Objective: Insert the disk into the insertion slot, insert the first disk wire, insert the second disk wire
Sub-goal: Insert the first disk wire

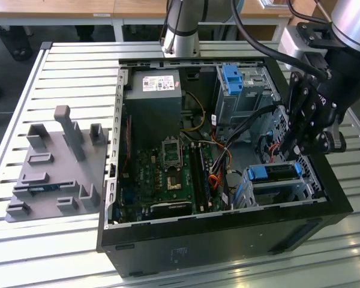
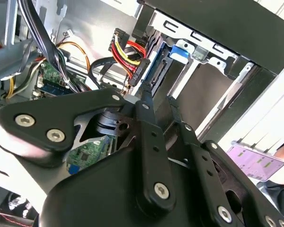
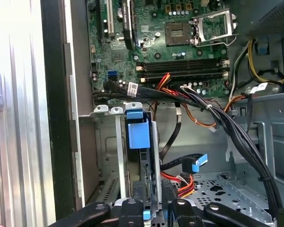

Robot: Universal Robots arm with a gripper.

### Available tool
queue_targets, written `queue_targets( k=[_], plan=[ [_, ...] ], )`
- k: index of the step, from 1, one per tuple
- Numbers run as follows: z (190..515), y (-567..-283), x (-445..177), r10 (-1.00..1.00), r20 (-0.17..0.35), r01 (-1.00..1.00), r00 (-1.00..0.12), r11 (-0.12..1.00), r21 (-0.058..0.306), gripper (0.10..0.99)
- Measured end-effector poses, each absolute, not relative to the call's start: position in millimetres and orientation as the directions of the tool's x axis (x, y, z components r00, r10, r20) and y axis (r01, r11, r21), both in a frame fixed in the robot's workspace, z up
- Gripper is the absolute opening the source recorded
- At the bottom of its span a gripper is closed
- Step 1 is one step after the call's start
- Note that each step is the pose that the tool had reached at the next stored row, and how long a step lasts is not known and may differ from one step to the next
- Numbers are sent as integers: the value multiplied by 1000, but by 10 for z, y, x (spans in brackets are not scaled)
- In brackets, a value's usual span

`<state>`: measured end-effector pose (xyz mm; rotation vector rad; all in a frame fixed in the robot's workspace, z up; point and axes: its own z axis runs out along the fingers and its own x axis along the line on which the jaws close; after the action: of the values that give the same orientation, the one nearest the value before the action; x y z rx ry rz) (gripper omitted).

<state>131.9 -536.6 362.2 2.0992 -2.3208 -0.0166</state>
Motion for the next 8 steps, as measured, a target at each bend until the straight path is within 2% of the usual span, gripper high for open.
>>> queue_targets(
  k=[8],
  plan=[
    [3610,-5308,1334,-991,1,-991,-136,136,16,298]
  ],
)
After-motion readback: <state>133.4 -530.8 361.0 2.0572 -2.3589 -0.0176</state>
